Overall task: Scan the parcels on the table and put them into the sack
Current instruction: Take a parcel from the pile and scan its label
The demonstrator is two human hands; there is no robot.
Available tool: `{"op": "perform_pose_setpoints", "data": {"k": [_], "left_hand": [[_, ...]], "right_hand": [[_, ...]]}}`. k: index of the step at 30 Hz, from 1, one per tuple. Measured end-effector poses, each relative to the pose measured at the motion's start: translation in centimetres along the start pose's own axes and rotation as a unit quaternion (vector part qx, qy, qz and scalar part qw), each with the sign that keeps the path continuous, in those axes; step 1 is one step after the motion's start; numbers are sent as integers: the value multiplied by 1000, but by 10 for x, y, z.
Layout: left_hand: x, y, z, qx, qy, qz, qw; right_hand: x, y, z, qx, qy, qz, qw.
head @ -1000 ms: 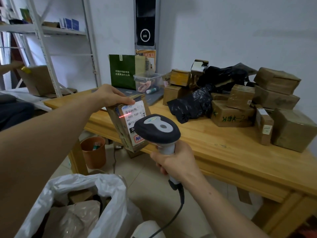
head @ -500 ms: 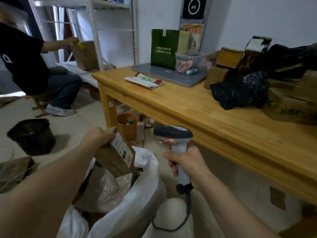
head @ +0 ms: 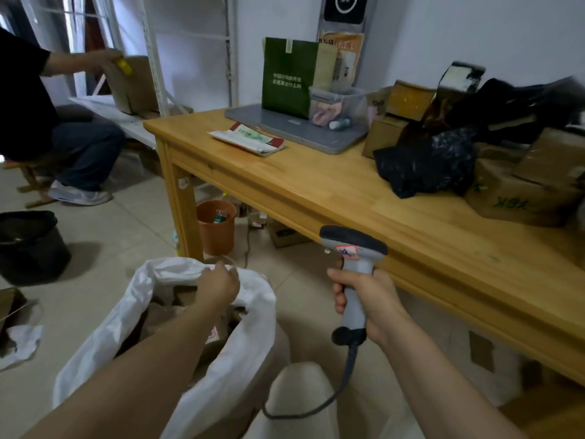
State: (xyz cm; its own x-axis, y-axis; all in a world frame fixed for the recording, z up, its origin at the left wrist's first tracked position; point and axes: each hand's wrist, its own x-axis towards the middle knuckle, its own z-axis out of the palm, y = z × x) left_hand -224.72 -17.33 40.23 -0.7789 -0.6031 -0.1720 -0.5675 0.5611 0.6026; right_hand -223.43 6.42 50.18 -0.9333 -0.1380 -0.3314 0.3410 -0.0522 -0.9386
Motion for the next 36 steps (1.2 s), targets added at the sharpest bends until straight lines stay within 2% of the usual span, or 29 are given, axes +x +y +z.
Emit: {"op": "perform_pose_setpoints", "data": {"k": [2, 5, 9, 15, 21, 24, 28, 36], "left_hand": [[-13, 50, 1, -15, 14, 100, 995], [-20, 115, 15, -6, 21, 202, 979], [-43, 187, 31, -14, 0, 295, 955], [-42, 273, 59, 8, -19, 401, 916], [-4, 343, 101, 89, -59, 423, 900], [17, 365, 120, 173, -72, 421, 887], [37, 381, 131, 270, -71, 422, 863], [12, 372, 113, 313, -54, 423, 849]], "right_hand": [[0, -12, -18, 25, 26, -17, 999], [0, -33, -51, 55, 76, -44, 995], [3, -55, -95, 105, 116, -55, 986], [24, -76, -149, 139, 125, -65, 980], [54, -86, -177, 160, 106, -72, 979], [66, -89, -184, 170, 99, -74, 978], [80, -91, -188, 160, 91, -80, 980], [77, -76, -180, 157, 116, -54, 979]]}}
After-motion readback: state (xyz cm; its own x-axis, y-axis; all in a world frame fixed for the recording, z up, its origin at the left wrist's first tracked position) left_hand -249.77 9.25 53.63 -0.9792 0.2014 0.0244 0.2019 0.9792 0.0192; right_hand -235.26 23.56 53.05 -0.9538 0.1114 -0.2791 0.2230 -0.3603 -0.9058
